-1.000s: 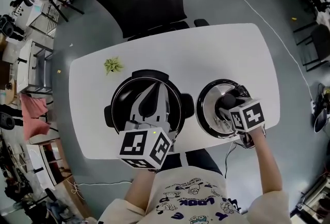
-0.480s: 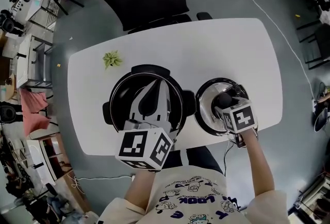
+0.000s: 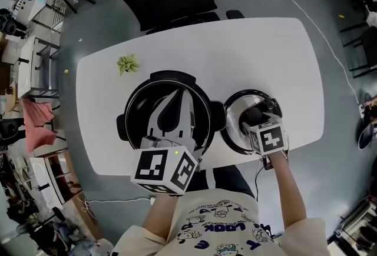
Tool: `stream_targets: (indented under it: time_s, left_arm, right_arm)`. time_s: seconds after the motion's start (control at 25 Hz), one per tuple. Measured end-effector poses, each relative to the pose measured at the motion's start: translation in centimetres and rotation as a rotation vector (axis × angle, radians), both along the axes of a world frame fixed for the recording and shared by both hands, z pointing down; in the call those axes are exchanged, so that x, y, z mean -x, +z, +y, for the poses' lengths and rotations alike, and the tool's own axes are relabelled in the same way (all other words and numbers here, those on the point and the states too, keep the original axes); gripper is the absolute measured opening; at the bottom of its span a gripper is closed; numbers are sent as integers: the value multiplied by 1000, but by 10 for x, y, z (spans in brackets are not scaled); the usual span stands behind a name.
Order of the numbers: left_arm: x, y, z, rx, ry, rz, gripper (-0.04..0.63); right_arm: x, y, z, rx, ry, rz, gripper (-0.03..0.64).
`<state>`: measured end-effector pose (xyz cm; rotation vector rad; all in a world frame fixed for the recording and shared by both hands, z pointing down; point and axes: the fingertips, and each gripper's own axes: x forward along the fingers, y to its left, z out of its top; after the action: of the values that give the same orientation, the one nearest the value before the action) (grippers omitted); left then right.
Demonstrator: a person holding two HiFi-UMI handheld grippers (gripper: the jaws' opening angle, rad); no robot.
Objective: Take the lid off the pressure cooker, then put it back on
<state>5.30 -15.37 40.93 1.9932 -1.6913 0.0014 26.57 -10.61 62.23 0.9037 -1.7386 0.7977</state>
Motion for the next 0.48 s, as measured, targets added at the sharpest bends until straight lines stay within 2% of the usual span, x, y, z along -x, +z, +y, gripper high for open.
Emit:
stream_targets:
  time_s: [0.48]
  left_arm:
    - [0,4,2,1,7,14,25]
  right_arm:
    - [3,10,11,-28,3,32,295]
